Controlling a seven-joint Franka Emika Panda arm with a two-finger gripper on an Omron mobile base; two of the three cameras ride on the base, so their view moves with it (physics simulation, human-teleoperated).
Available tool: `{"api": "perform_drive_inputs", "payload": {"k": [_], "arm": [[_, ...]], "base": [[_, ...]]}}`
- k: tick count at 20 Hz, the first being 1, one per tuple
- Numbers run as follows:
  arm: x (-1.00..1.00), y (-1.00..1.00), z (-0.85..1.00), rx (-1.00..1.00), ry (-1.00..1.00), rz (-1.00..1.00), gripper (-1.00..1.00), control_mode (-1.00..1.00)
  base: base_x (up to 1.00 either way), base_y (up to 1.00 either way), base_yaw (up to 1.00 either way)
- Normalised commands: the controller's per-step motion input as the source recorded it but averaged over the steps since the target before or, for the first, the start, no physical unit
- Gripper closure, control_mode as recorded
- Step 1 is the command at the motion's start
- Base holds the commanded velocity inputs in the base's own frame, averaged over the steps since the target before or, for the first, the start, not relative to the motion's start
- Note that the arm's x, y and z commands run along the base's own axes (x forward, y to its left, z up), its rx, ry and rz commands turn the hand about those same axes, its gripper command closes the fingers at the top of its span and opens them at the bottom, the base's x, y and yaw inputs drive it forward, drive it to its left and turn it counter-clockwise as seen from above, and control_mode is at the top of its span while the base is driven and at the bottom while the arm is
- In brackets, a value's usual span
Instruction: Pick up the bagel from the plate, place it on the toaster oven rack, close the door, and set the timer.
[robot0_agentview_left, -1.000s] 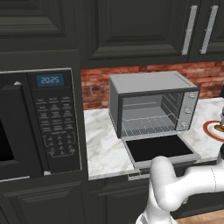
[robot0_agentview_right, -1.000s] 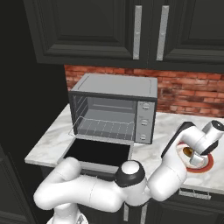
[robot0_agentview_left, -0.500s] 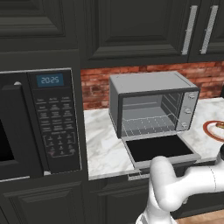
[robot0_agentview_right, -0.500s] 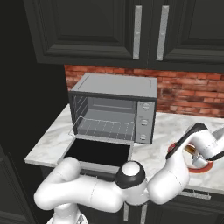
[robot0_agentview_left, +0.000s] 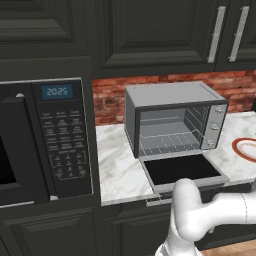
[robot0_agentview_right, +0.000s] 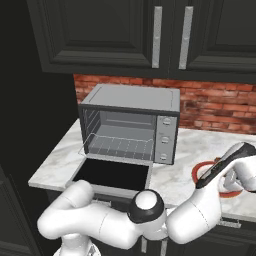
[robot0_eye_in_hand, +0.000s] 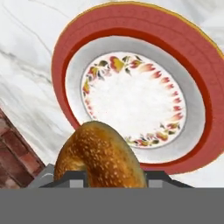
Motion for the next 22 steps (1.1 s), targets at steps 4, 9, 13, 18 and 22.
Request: {"api": "perform_drive_inputs", "payload": {"k": [4,9,13,18,22], "arm": [[-0.65,0.68,0.85,0.01,-0.16,0.02,1.00,-1.00],[-0.82,0.94,0.65,0.00,-0.16,0.09,1.00,-1.00],[-0.88,1.00,0.39,-0.01,-0.14,0.15,1.00,-1.00],[-0.73,1.00,0.29,-0.02,-0.11,0.19,1.00,-1.00],[-0.52,1.00,0.36,0.00,-0.10,0.22,1.00,-1.00]], "base": [[0.00,0.00,0.00],[0.00,0.00,0.00],[0.00,0.00,0.00],[0.00,0.00,0.00],[0.00,0.00,0.00]]}}
